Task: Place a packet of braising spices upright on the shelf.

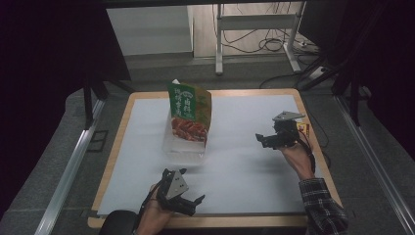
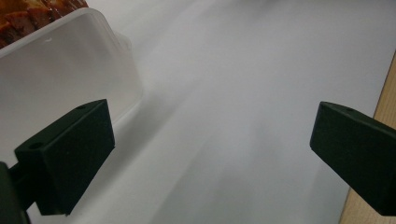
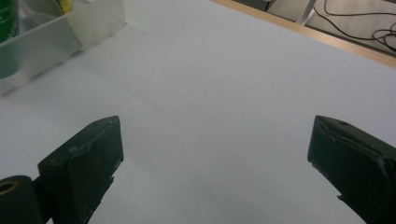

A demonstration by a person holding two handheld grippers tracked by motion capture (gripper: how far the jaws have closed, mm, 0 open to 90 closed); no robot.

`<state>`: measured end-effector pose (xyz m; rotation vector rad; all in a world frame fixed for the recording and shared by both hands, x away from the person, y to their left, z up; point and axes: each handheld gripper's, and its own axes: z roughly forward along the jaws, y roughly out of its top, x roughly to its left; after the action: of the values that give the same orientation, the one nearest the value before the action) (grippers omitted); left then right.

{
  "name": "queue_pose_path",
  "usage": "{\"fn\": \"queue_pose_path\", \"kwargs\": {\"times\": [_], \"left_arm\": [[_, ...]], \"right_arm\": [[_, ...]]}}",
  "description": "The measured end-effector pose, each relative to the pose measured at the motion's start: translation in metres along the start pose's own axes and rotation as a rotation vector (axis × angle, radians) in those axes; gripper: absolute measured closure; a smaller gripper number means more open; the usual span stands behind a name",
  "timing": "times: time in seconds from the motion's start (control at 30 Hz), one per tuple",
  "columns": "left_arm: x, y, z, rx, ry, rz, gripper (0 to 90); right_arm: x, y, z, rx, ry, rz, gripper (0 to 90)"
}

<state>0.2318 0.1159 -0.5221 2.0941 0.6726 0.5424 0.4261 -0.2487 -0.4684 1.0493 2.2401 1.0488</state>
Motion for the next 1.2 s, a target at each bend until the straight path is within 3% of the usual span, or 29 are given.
{"fn": "queue_pose_path", "kwargs": {"times": [0.1,0.23,0.4,0.67,0.7,0.9,1.2], "left_arm": [[-0.001,0.0,0.001,-0.004,-0.001,-0.006,0.0],[-0.001,0.0,0.001,-0.002,-0.005,-0.003,0.0],[-0.001,0.0,0.0,-0.012,-0.008,-0.01,0.0],[-0.001,0.0,0.001,-0.007,-0.009,-0.005,0.0],[-0.001,0.0,0.001,-0.008,-0.01,-0.004,0.0],[-0.001,0.0,0.001,-0.006,-0.01,-0.004,0.0],[-0.001,0.0,0.002,0.001,-0.008,0.0,0.0]], "right_arm": [[-0.005,-0.001,-0.001,0.002,-0.006,0.01,3.0],[-0.016,-0.007,-0.002,0.043,-0.067,0.017,2.7],[-0.025,-0.01,-0.003,0.062,-0.094,0.037,2.3],[-0.048,-0.018,-0.013,0.065,-0.157,0.098,2.4],[-0.054,-0.02,-0.015,0.07,-0.19,0.121,3.8],[-0.071,-0.031,-0.018,0.078,-0.263,0.179,5.1],[-0.08,-0.044,-0.011,0.089,-0.309,0.207,5.3]]}}
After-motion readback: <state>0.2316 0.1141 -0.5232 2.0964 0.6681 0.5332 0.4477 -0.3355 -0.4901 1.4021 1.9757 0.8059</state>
